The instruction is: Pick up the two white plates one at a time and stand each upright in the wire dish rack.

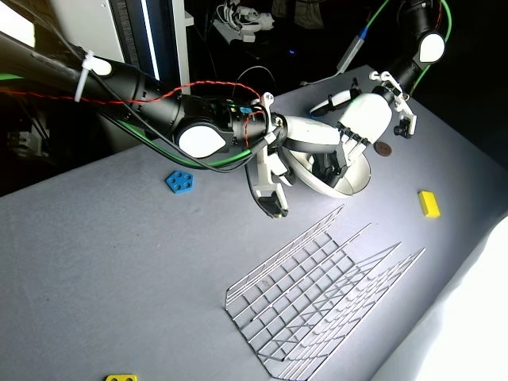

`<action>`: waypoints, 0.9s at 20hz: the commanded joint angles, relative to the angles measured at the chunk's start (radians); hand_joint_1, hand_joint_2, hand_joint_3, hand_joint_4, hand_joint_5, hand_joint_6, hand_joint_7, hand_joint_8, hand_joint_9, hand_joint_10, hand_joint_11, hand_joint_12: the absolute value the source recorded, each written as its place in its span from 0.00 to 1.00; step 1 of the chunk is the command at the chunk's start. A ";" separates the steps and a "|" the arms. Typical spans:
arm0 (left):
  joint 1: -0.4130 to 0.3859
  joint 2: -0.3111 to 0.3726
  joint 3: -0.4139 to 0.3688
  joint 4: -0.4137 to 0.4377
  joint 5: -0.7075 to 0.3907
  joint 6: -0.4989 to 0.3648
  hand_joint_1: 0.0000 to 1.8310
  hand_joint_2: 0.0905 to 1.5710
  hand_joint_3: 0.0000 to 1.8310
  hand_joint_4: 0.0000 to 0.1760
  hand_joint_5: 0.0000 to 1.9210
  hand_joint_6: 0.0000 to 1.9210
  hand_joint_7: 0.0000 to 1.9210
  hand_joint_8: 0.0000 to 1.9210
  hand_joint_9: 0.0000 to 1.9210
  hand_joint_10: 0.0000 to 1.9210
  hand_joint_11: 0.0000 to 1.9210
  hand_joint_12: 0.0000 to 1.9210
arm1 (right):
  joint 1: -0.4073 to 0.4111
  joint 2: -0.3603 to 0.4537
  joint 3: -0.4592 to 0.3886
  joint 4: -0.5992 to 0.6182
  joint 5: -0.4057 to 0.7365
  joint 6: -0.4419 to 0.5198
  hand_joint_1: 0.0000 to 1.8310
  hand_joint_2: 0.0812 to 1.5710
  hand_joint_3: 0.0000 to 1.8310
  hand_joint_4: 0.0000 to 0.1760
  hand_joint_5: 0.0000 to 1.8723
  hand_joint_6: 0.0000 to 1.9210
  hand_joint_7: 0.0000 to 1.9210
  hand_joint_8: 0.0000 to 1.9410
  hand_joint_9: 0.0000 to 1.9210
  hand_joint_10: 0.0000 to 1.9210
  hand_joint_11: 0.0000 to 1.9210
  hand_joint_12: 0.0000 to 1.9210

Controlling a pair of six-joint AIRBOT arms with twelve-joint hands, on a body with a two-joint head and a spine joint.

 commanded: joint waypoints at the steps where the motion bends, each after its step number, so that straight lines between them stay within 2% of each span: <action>1: -0.017 0.024 -0.012 -0.044 -0.036 -0.009 0.00 0.60 0.00 0.00 0.00 0.00 0.00 0.00 0.00 0.00 0.00 0.00 | 0.020 0.012 -0.013 0.007 0.119 -0.003 0.68 0.65 0.00 0.03 0.58 0.39 0.61 0.39 0.68 0.09 0.49 0.56; 2: -0.033 0.046 -0.030 -0.044 -0.036 -0.017 0.00 0.60 0.00 0.00 0.00 0.00 0.00 0.00 0.00 0.00 0.00 0.00 | 0.029 0.019 -0.024 0.007 0.112 -0.003 0.68 0.65 0.00 0.05 0.58 0.40 0.61 0.37 0.68 0.08 0.49 0.56; 4: -0.069 0.094 -0.067 -0.050 -0.035 -0.028 0.00 0.61 0.00 0.00 0.00 0.00 0.00 0.00 0.00 0.00 0.00 0.00 | 0.047 0.031 -0.043 0.007 0.099 -0.002 0.68 0.65 0.00 0.00 0.57 0.42 0.62 0.36 0.68 0.08 0.50 0.54; 6: -0.107 0.152 -0.107 -0.061 -0.036 -0.043 0.00 0.60 0.00 0.00 0.00 0.00 0.00 0.00 0.00 0.00 0.00 0.00 | 0.065 0.041 -0.056 0.007 0.086 0.002 0.69 0.65 0.00 0.00 0.56 0.42 0.64 0.34 0.70 0.07 0.52 0.53; 7: -0.121 0.171 -0.120 -0.061 -0.036 -0.057 0.00 0.61 0.00 0.00 0.00 0.00 0.00 0.00 0.00 0.00 0.00 0.00 | 0.070 0.045 -0.060 0.007 0.079 0.003 0.75 0.63 0.02 0.00 0.54 0.43 0.61 0.36 0.62 0.35 0.53 0.51; 8: -0.141 0.203 -0.139 -0.061 -0.036 -0.085 0.00 0.61 0.00 0.00 0.00 0.00 0.00 0.00 0.00 0.00 0.00 0.00 | 0.081 0.052 -0.067 0.007 0.072 0.004 0.76 0.64 0.01 0.00 0.53 0.44 0.59 0.38 0.60 0.43 0.53 0.52; 12: -0.185 0.277 -0.162 -0.061 -0.061 -0.136 0.00 0.60 0.00 0.00 0.00 0.00 0.00 0.00 0.00 0.00 0.00 0.00 | 0.106 0.077 -0.089 0.007 0.054 0.019 0.76 0.65 0.00 0.00 0.53 0.46 0.59 0.40 0.57 0.46 0.52 0.53; 13: -0.189 0.291 -0.161 -0.060 -0.065 -0.141 0.00 0.60 0.00 0.00 0.00 0.00 0.00 0.00 0.00 0.00 0.00 0.00 | 0.111 0.083 -0.094 0.007 0.047 0.025 0.70 0.65 0.00 0.00 0.56 0.43 0.62 0.36 0.59 0.32 0.52 0.53; 14: -0.192 0.306 -0.158 -0.060 -0.066 -0.154 0.00 0.60 0.00 0.00 0.00 0.00 0.00 0.00 0.00 0.00 0.00 0.00 | 0.118 0.087 -0.097 0.007 0.041 0.033 0.69 0.65 0.00 0.00 0.56 0.42 0.64 0.34 0.63 0.22 0.53 0.52; 16: -0.195 0.329 -0.153 -0.060 -0.065 -0.190 0.00 0.61 0.00 0.00 0.00 0.00 0.00 0.00 0.00 0.00 0.00 0.00 | 0.136 0.097 -0.100 0.007 0.028 0.074 0.69 0.65 0.00 0.00 0.57 0.41 0.63 0.35 0.67 0.13 0.53 0.52; 18: -0.195 0.352 -0.154 -0.060 -0.062 -0.198 0.00 0.61 0.00 0.00 0.00 0.00 0.00 0.00 0.00 0.00 0.00 0.00 | 0.154 0.108 -0.104 0.006 0.021 0.115 0.69 0.65 0.00 0.00 0.57 0.40 0.63 0.36 0.68 0.11 0.53 0.52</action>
